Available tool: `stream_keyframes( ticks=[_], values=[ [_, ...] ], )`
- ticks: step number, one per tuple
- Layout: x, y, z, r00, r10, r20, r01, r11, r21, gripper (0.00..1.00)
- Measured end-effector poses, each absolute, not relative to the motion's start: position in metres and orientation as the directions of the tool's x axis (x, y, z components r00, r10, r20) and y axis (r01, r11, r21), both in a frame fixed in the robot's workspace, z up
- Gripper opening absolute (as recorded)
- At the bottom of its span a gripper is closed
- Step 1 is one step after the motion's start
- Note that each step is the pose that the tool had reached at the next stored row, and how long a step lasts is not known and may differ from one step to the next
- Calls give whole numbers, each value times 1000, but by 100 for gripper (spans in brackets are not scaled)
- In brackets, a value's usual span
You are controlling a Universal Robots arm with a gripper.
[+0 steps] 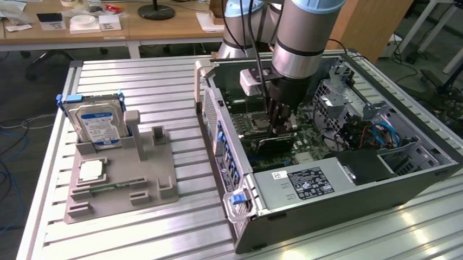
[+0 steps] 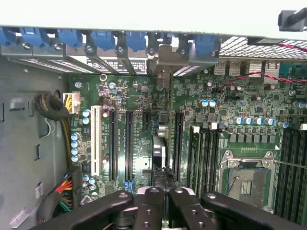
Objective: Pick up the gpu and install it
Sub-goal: 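Insert the gpu into the slot, then press down on the gpu until it lock into place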
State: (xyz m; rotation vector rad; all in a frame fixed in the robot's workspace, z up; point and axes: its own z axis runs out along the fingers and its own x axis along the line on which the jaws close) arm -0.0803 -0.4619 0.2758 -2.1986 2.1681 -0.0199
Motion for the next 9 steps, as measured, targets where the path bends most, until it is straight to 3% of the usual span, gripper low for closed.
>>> stream_keyframes(
  ticks=[1, 9],
  values=[
    [-80, -462, 276, 15, -999, -29, -999, -13, -47, 10],
    [-80, -462, 276, 15, -999, -29, -999, -13, -47, 11]
  ],
)
